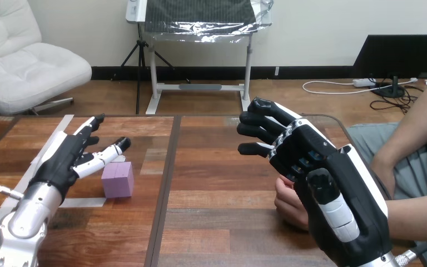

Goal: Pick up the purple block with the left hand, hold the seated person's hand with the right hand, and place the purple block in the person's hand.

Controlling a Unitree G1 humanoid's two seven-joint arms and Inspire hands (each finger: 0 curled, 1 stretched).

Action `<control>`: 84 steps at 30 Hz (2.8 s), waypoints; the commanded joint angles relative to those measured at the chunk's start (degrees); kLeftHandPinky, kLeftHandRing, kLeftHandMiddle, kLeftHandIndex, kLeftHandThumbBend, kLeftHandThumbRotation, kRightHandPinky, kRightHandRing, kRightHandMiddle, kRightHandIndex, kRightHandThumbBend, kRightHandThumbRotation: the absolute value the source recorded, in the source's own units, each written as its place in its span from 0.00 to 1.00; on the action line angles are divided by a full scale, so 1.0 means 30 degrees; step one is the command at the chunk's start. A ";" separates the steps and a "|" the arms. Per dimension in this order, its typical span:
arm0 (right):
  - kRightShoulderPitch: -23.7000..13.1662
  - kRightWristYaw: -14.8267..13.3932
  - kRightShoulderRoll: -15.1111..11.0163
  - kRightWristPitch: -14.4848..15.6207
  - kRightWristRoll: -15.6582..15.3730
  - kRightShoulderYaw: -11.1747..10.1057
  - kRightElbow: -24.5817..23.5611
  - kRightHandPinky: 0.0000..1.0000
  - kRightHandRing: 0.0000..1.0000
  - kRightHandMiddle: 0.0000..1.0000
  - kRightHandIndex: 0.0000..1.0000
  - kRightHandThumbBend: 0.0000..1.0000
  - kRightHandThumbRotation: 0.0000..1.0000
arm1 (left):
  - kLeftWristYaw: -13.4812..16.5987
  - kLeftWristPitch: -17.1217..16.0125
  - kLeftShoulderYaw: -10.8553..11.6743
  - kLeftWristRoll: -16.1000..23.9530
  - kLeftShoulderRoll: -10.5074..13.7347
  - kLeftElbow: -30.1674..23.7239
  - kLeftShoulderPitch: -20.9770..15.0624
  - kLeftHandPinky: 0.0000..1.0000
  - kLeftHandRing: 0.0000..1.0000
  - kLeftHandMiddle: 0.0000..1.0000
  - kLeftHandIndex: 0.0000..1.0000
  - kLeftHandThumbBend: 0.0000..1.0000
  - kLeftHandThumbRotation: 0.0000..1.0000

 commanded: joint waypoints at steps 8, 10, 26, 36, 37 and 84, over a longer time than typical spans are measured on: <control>-0.0985 -0.0143 0.0257 -0.0350 0.0195 -0.0338 -0.0304 0.76 0.83 0.83 0.84 0.90 0.77 | 0.0072 0.0633 -0.0843 0.0594 0.0584 0.0456 -0.2337 0.74 0.90 0.97 0.96 0.58 0.53; -0.0984 -0.0145 0.0254 -0.0345 0.0184 -0.0340 -0.0319 0.75 0.83 0.83 0.84 0.90 0.77 | 0.0079 0.0644 -0.0877 0.0599 0.0575 0.0591 -0.2411 0.76 0.92 0.98 0.97 0.58 0.52; -0.1013 -0.0060 0.0237 -0.0346 0.0330 -0.0343 -0.0367 0.76 0.83 0.83 0.84 0.91 0.77 | 0.0291 0.0767 -0.1488 0.0861 0.0434 0.2047 -0.3162 0.85 0.96 0.98 0.97 0.62 0.50; -0.1000 -0.0046 0.0202 -0.0327 0.0401 -0.0383 -0.0420 0.76 0.83 0.83 0.84 0.92 0.77 | 0.0421 0.0971 -0.2061 0.1508 0.0493 0.2188 -0.3323 0.83 0.93 0.97 0.97 0.65 0.53; -0.1010 -0.0035 0.0182 -0.0324 0.0405 -0.0397 -0.0426 0.76 0.83 0.83 0.84 0.92 0.77 | 0.0435 0.1020 -0.2184 0.1642 0.0522 0.2185 -0.3342 0.82 0.93 0.97 0.97 0.64 0.53; -0.1083 -0.0005 0.0158 -0.0270 0.0369 -0.0334 -0.0671 0.76 0.83 0.83 0.84 0.93 0.76 | -0.0259 0.1849 -0.3656 0.3292 0.0748 0.2856 -0.4127 0.82 0.94 0.98 0.97 0.71 0.39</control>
